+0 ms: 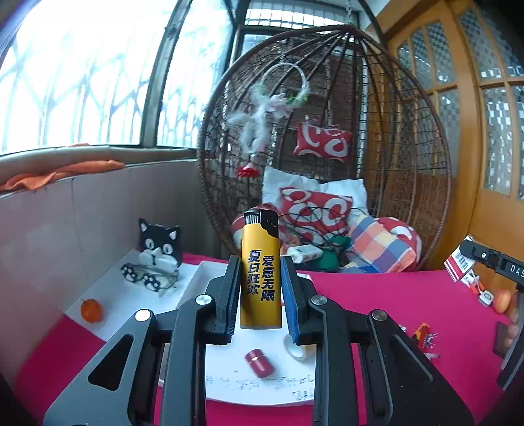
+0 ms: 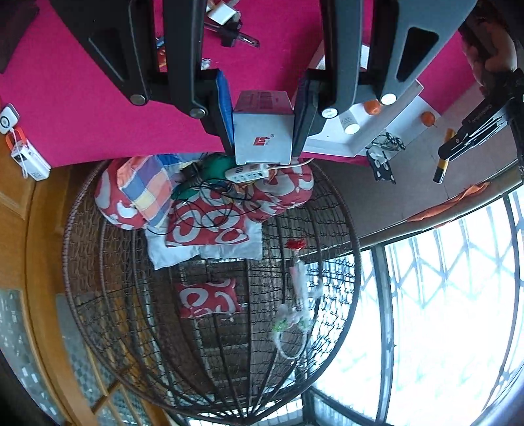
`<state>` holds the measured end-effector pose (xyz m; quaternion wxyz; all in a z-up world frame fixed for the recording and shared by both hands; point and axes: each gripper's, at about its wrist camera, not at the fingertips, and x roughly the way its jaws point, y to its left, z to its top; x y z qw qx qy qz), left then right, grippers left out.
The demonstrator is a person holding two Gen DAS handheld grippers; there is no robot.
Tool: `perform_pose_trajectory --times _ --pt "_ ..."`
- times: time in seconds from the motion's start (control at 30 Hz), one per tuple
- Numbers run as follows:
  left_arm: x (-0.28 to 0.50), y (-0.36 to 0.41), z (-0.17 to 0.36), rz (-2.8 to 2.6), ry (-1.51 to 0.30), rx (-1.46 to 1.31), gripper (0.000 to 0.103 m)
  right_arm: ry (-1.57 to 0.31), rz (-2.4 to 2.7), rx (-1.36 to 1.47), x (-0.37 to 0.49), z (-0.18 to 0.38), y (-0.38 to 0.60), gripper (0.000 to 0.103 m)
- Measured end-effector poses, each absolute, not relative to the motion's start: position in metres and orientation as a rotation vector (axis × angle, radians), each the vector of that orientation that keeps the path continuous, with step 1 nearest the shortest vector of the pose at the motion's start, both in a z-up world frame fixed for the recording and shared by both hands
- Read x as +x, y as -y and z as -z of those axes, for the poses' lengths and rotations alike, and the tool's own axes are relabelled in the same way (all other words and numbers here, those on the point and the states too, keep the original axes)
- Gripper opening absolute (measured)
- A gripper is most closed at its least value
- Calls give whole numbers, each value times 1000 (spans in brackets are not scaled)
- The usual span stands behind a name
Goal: Organize rigid objects
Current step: 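Carry both to the white tray, open the left tool while the right lowers the box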
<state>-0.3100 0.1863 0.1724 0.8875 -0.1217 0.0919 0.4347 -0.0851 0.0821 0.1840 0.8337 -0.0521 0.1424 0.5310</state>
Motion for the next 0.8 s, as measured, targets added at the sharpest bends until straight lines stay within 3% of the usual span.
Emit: perform_pose_trajectory --times 0.53,0.8 --pt "-349 -223 -144 -974 -226 -349 23 -372 -1257 -220 -122 -167 -165 31" --pt "-336 -249 -106 -870 -342 -462 23 -526 -1351 -267 -130 -132 -212 31"
